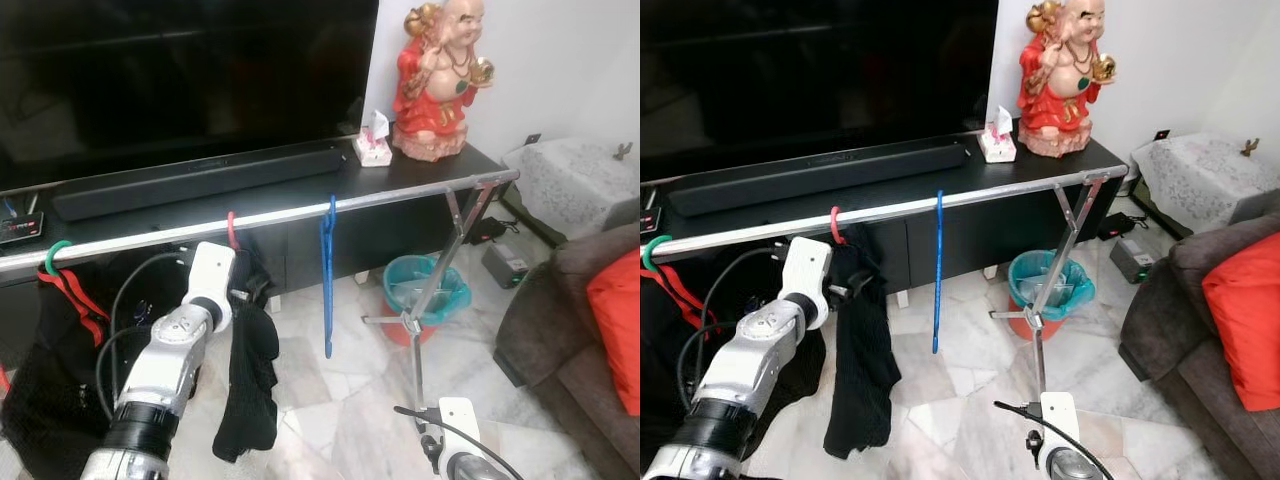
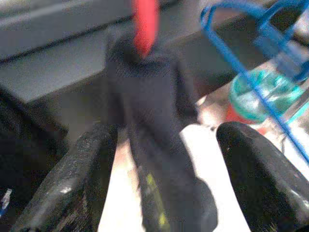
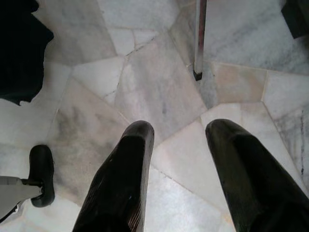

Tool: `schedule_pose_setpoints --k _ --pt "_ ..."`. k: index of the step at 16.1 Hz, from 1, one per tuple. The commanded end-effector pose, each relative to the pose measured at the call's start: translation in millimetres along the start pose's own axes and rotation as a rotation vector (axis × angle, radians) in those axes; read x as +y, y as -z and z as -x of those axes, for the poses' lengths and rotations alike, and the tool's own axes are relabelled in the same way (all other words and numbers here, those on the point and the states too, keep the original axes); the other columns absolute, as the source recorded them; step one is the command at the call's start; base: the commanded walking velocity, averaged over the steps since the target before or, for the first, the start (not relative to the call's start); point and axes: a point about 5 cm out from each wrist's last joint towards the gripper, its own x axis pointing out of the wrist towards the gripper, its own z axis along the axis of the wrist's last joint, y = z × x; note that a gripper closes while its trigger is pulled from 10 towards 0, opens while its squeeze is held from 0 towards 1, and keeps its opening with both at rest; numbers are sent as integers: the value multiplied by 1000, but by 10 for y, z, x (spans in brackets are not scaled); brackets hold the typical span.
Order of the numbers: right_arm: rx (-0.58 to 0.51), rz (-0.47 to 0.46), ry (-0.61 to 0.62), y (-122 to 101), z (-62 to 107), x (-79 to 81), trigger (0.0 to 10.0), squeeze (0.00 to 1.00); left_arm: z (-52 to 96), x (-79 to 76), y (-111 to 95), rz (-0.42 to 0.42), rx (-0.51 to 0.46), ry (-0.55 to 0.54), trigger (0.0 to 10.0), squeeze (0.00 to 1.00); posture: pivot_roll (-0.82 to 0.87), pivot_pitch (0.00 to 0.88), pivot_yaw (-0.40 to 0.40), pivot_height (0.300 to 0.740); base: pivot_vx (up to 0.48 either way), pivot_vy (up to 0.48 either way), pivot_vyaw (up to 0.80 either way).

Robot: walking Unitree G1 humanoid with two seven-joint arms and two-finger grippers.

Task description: Hang hanger

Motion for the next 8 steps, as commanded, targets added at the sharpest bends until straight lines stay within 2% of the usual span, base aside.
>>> schedule_pose_setpoints --k 1,4,8 --pt "2 -15 6 4 1 -10 10000 0 -32 47 -25 -14 12 -21 10000 0 91 5 -51 740 0 0 0" --pt "-2 -12 5 -6 0 -11 10000 0 -183 131 60 46 75 -28 10000 0 92 3 -52 740 0 0 0" --pt "0 -8 4 -5 0 -15 10000 0 -200 183 180 65 107 5 10000 0 87 0 -53 740 0 0 0"
